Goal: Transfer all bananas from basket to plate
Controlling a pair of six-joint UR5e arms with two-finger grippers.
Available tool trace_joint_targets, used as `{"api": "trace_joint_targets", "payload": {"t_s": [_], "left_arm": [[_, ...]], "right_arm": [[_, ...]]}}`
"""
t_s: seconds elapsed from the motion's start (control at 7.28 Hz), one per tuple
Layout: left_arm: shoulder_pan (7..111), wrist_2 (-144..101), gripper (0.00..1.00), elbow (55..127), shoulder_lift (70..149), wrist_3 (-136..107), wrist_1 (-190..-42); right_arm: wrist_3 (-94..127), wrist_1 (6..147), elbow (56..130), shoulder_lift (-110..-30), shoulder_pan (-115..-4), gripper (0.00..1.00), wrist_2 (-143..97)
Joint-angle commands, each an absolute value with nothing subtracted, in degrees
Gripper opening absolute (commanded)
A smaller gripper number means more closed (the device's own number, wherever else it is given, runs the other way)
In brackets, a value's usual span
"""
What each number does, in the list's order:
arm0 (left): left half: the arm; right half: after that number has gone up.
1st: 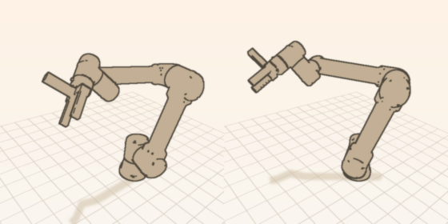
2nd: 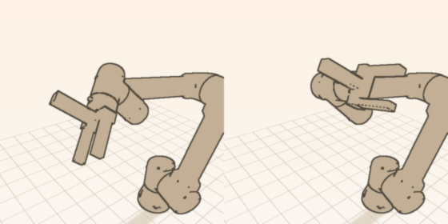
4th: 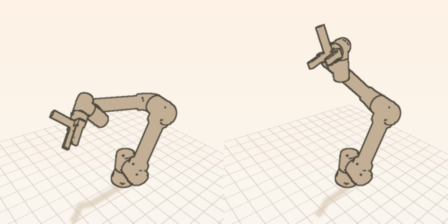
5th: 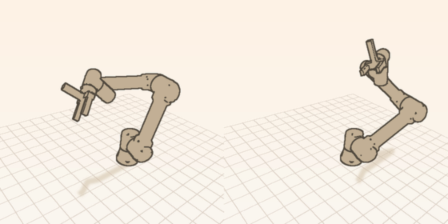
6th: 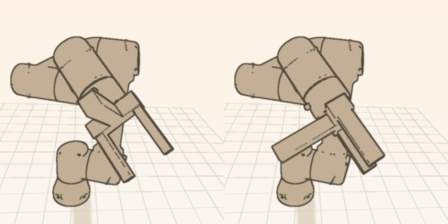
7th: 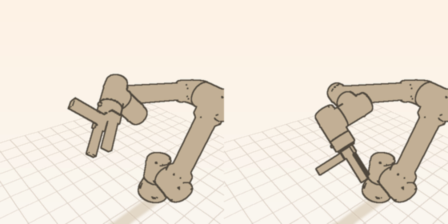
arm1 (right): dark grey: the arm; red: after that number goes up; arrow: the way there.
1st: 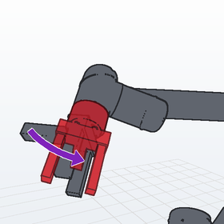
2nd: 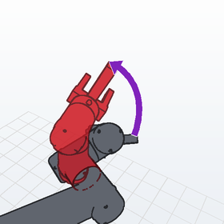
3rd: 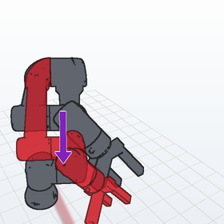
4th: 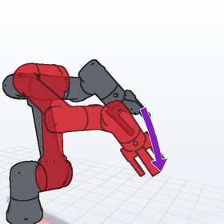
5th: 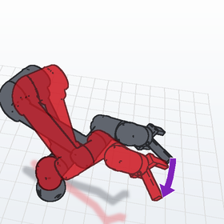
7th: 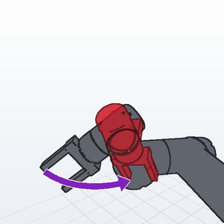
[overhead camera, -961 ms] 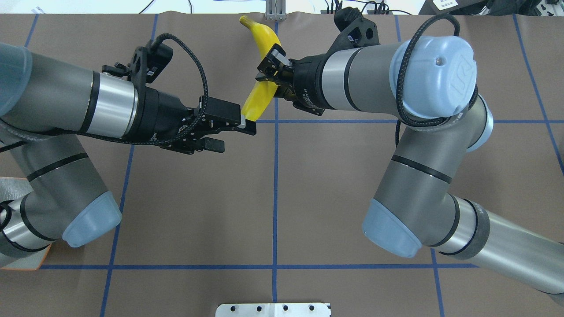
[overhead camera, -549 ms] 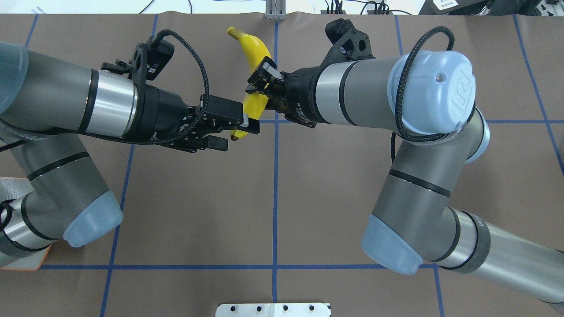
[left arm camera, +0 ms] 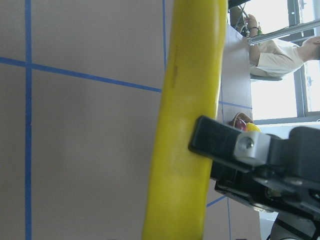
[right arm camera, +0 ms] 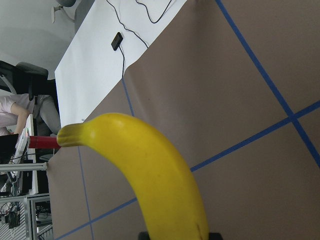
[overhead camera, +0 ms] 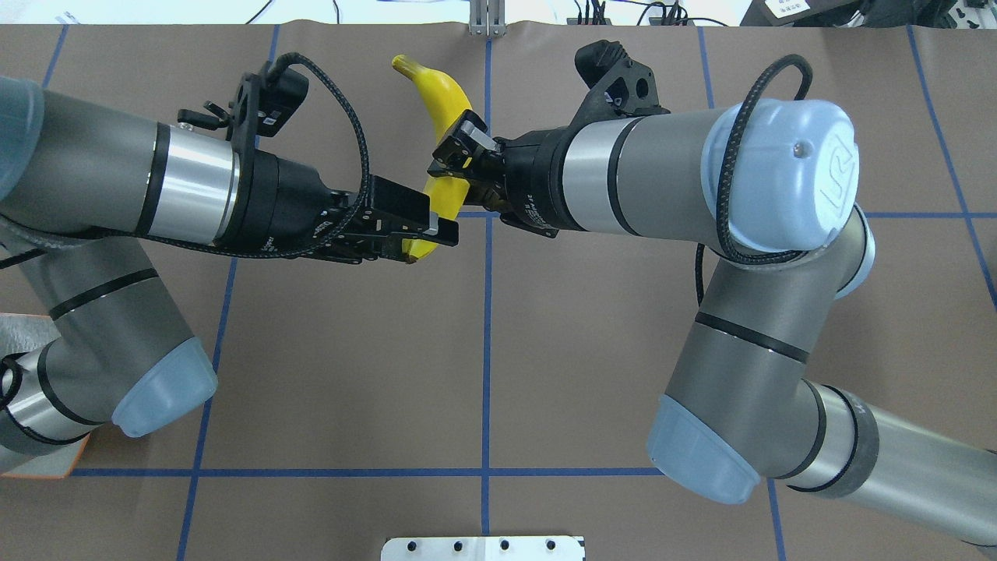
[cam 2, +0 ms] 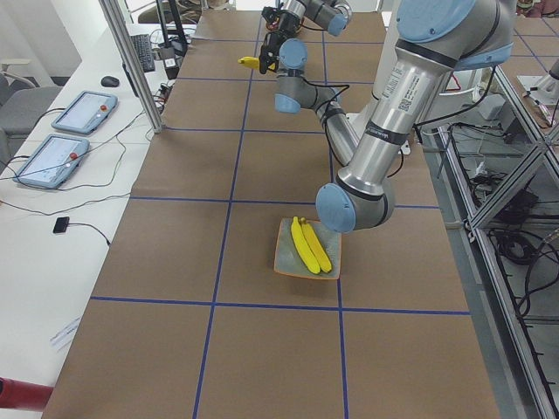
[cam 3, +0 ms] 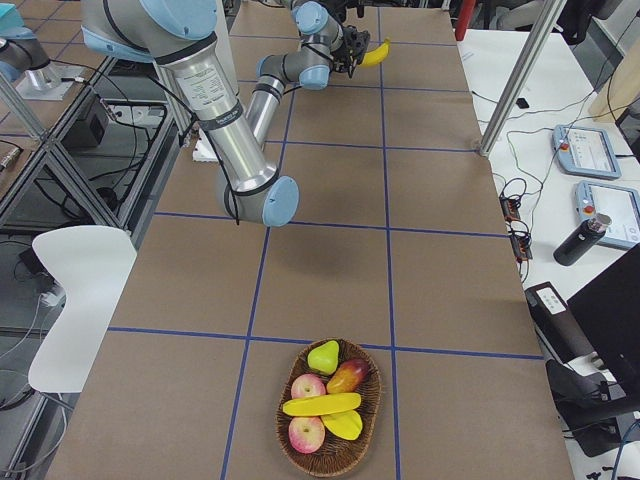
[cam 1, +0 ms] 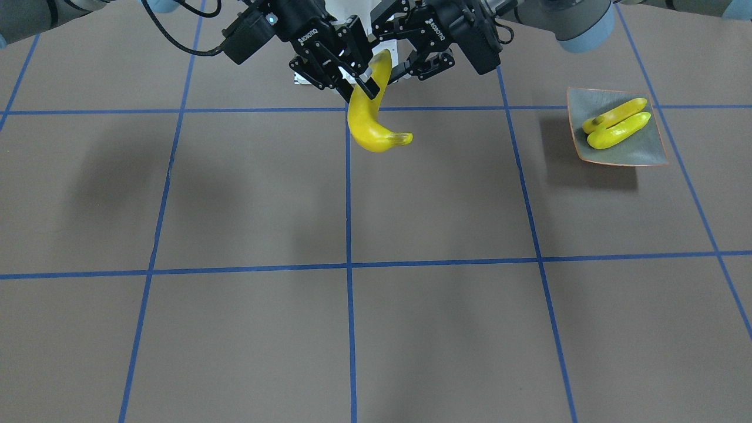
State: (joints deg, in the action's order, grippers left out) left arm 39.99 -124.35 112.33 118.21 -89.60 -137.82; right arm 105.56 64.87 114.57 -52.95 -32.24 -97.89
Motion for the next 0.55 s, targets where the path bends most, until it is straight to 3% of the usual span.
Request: {"api": "trace_joint_targets", "payload": {"t_s": [0.0,0.14,0.27,0.41], "left_arm": [[39.99,-124.37,0.14,112.32,118.21,-89.12,-137.9],[39.99,-124.37,0.0,112.32,118.13,-89.03,-137.9],[39.99,-124.37,0.0,112.41,117.95,-89.03,-137.99],[39.99,-124.37,0.0,112.41,117.95,-89.03,-137.99]], "right_arm": [[105.47,64.78,114.7,-53.17,-32.08,0.0,-97.91],[104.86,64.69,114.7,-53.17,-31.91,0.0,-98.0],[102.94,64.69,114.7,-53.17,-31.9,0.8,-97.56],[99.35,64.69,115.65,-53.35,-31.56,1.0,-97.04]]}}
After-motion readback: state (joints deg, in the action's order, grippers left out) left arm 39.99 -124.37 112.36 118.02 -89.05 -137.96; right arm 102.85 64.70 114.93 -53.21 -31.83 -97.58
